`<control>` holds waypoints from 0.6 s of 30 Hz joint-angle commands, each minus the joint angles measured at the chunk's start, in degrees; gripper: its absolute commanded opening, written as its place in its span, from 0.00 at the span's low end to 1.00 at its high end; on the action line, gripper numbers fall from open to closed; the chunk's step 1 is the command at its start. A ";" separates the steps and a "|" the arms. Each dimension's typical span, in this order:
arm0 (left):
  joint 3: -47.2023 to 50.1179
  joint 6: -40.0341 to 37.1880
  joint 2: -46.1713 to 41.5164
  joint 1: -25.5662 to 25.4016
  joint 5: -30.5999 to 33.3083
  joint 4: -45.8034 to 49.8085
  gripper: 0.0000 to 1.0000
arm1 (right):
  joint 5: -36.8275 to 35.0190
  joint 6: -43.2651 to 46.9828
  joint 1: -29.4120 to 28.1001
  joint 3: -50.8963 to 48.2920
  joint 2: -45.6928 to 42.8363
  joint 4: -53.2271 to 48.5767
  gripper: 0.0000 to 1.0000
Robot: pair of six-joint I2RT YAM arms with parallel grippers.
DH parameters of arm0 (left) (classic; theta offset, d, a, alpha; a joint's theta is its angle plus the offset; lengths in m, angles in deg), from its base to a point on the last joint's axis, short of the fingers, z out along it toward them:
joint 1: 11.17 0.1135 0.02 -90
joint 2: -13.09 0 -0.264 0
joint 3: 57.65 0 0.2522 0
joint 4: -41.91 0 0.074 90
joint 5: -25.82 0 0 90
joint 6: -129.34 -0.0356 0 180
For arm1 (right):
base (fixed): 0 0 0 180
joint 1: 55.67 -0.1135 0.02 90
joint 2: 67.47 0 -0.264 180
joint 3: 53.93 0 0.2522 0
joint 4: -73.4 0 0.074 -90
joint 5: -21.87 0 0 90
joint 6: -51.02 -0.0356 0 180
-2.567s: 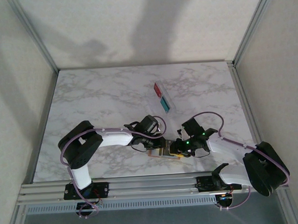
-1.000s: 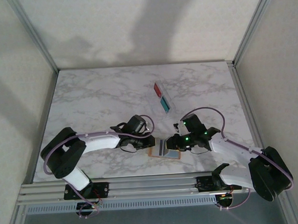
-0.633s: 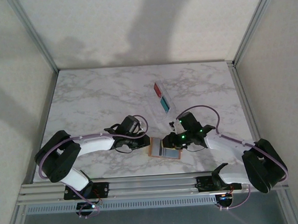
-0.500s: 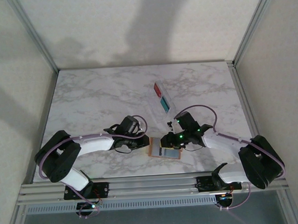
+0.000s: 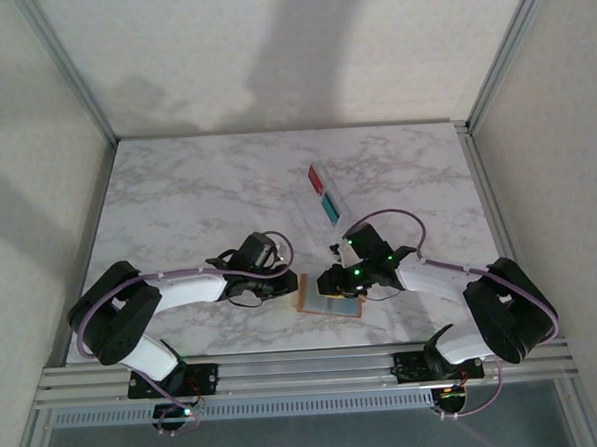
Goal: Put the credit cards into the card holder
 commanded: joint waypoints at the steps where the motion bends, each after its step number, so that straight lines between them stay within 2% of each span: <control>1: 0.48 -0.59 -0.25 0.66 -0.62 -1.17 0.16 | -8.01 3.55 -2.85 3.96 0.64 -8.45 0.54; 3: 0.56 -0.49 -0.04 1.02 -0.14 -1.01 0.16 | -12.51 4.58 -5.20 6.15 0.31 -11.93 0.63; 4: 0.72 -0.33 -0.08 1.26 0.01 -1.00 0.16 | -14.20 4.39 -5.84 6.67 0.24 -12.95 0.64; 13: 2.52 0.19 -0.42 1.82 -1.20 -3.79 0.17 | -20.07 4.06 -8.62 9.58 0.81 -15.99 0.64; 15: 2.66 0.04 -0.43 1.82 -1.14 -3.88 0.17 | -21.53 4.19 -8.92 10.46 0.00 -17.51 0.67; 18: 2.32 -0.41 -0.34 1.79 -0.62 -2.75 0.17 | -27.61 4.05 -10.20 13.12 -0.20 -23.11 0.74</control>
